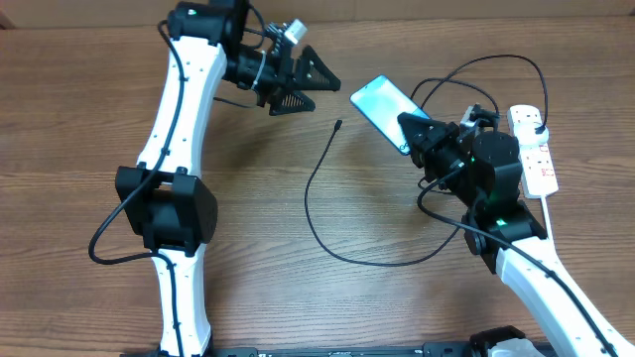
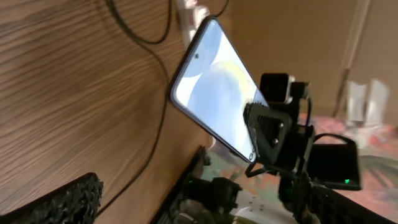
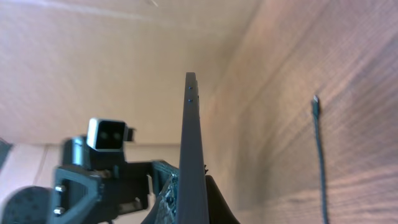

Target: Plug charger to phone and switch on socket

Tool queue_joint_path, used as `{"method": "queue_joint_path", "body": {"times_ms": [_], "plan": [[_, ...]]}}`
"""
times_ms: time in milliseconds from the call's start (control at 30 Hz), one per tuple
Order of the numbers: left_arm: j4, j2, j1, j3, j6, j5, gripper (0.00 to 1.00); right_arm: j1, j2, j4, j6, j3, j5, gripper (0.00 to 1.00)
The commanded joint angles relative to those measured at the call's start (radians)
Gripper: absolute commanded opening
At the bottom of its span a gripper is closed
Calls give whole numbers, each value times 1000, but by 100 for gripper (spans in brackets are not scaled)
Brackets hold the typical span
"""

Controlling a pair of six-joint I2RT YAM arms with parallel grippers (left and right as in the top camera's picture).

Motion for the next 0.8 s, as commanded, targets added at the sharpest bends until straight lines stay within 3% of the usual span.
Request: {"method": "queue_joint_path", "body": {"times_ms": [0, 133, 367, 567, 767], "plan": [[11, -40, 13, 23, -21, 133, 100, 40, -31, 40, 58, 24, 137, 4], [74, -40, 21, 23, -120, 217, 100, 107, -28, 129, 77, 31, 266, 4], [232, -40, 21, 23, -396, 242, 100, 225, -3, 137, 132, 104, 494, 4], [440, -40, -1, 23, -608, 246, 92, 255, 87, 142, 196, 182, 522, 4], [553, -40, -20, 23, -771, 194, 87, 279, 188, 167, 227, 282, 523, 4]]}}
